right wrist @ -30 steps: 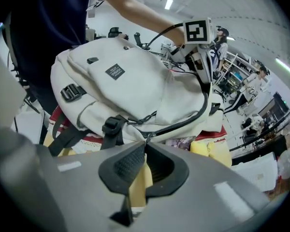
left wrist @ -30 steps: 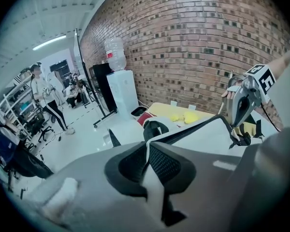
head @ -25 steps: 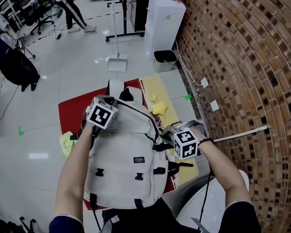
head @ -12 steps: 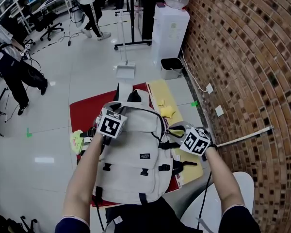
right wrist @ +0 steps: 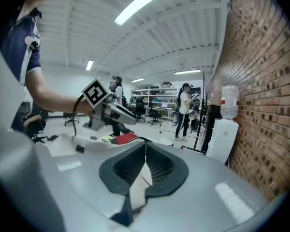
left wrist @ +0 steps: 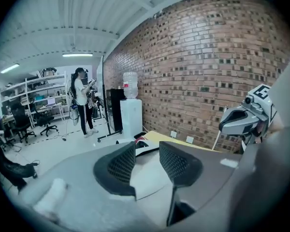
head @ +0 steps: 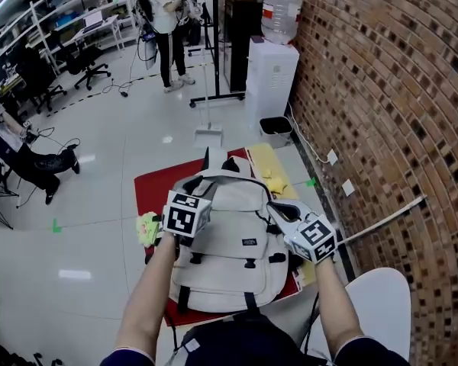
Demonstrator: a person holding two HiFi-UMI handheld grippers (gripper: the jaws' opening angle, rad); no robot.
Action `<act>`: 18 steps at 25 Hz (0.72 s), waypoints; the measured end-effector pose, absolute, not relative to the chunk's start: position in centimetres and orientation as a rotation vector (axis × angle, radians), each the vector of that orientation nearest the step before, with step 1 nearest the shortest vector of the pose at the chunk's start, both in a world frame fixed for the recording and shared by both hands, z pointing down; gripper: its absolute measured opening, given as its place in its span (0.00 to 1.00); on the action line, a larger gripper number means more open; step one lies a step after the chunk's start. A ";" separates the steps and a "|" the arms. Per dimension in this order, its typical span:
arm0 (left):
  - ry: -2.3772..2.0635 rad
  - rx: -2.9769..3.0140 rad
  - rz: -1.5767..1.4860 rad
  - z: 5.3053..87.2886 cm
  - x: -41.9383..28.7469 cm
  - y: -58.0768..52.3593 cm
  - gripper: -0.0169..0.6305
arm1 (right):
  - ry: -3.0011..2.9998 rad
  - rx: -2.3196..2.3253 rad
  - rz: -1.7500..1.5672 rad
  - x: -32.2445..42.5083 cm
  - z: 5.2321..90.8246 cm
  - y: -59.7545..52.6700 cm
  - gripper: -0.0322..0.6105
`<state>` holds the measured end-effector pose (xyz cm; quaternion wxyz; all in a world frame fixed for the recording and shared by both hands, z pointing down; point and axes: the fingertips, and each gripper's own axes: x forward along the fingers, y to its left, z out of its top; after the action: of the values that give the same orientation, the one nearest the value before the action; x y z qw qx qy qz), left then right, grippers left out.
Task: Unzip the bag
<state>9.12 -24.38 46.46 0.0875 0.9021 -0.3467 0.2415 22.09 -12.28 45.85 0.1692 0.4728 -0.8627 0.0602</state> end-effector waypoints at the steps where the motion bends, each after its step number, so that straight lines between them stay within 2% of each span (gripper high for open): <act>1: -1.022 2.691 0.688 45.7 8.8 -23.6 0.27 | -2.469 1.397 0.190 21.7 44.8 -12.2 0.06; 3: -1.010 2.700 0.627 44.2 8.1 -22.0 0.25 | -2.509 1.498 0.235 20.9 42.7 -12.0 0.06; 9: -0.962 2.740 0.453 41.0 6.7 -17.3 0.06 | -2.633 1.643 0.321 17.3 38.4 -11.2 0.06; 18: -0.854 2.799 0.360 39.5 5.9 -11.7 0.03 | -2.693 1.656 0.263 11.5 36.0 -9.5 0.06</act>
<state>5.87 -11.73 39.48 0.0966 0.9449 -0.2884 0.1214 11.48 -9.53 36.01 -0.0154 0.5219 -0.8488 0.0829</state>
